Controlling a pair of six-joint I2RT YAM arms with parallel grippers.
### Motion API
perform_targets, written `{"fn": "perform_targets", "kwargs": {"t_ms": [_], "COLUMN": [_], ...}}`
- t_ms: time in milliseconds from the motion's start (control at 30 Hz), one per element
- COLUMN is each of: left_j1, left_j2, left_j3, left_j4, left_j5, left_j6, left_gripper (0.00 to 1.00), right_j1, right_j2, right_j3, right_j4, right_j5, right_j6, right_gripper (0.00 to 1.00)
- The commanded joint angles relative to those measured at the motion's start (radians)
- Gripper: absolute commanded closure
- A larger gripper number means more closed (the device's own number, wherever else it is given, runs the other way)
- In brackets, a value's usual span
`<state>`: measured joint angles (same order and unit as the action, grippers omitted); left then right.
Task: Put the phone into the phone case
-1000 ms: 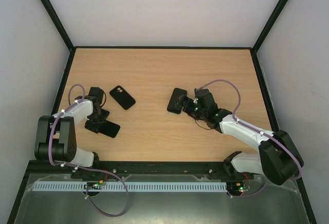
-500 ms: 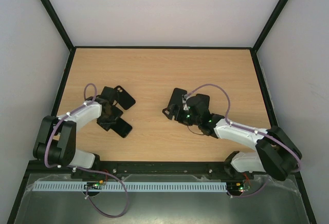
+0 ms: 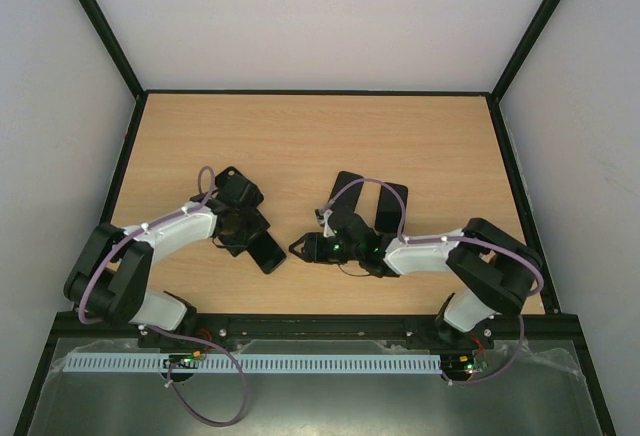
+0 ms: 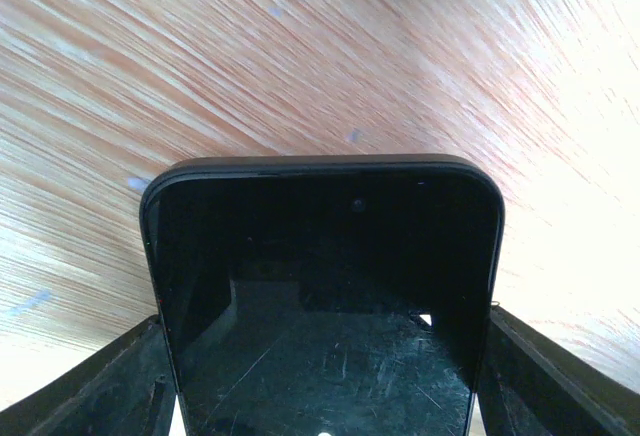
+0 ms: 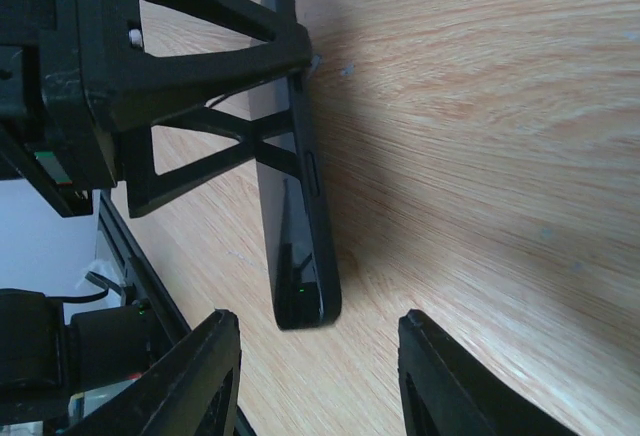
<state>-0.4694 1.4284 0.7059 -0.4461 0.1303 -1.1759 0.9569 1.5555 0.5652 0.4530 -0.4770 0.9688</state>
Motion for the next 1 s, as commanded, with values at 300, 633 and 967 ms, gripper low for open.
{"fn": "perform_targets", "kwargs": {"t_ms": [300, 633, 967], "left_j1": [-0.037, -0.044, -0.044], "left_j2": [-0.071, -0.071, -0.074], "left_j3": [-0.026, -0.047, -0.02], "left_j4": [0.077, 0.115, 0.093], "left_j5": [0.067, 0.089, 0.008], "left_j6": [-0.007, -0.008, 0.037], "left_gripper": [0.41, 0.41, 0.26], "right_j1": [0.012, 0.015, 0.016], "right_j2": [0.127, 0.182, 0.174], "right_j3": [0.044, 0.035, -0.005], "right_j4": [0.139, 0.256, 0.321], "right_j5": [-0.063, -0.12, -0.104], "right_j6": [0.01, 0.056, 0.095], "right_gripper": [0.58, 0.81, 0.98]}}
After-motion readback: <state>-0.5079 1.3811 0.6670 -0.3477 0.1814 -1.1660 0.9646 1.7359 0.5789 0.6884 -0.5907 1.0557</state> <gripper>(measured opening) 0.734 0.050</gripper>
